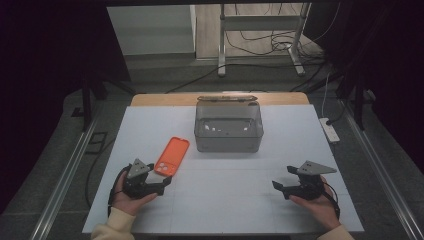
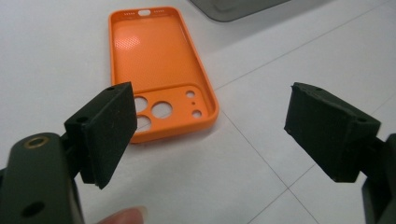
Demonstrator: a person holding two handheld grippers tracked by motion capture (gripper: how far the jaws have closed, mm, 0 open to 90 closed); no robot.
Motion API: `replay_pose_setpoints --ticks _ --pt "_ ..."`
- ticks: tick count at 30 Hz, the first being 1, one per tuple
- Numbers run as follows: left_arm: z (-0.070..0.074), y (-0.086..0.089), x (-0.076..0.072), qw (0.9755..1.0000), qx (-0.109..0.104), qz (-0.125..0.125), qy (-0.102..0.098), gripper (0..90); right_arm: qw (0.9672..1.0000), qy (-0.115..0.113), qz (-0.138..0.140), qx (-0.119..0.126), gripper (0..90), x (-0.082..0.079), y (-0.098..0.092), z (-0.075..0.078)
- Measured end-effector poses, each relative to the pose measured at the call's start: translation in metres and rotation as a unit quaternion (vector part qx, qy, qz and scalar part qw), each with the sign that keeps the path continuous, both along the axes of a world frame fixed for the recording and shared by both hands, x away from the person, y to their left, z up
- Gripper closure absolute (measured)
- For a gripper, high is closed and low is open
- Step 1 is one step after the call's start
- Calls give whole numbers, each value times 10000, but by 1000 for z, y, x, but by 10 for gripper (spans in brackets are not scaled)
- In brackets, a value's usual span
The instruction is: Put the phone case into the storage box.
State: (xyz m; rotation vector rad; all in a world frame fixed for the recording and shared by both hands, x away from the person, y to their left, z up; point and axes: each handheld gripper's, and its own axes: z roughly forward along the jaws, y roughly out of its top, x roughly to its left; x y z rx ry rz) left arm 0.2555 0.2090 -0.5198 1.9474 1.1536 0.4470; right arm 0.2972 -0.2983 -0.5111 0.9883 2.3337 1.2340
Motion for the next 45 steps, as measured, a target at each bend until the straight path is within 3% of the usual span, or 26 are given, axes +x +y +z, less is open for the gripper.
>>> replay_pose_setpoints --ticks 5,10,15,28,45 --pt "3 -1 -5 10000 -20 -4 -38 165 10000 -48 -9 -11 178 -5 -1 3" --pt "4 -2 -6 10000 -12 -52 -76 165 10000 -21 -3 63 177 1 1 2" --pt "2 0 -4 10000 -39 -39 10 166 10000 42 -4 24 177 4 2 -1" --pt "8 1 -12 9999 -150 -15 63 168 9999 -60 72 66 175 0 2 2" --pt "22 0 -4 9999 -94 -121 19 165 9999 -71 94 100 178 1 1 4"
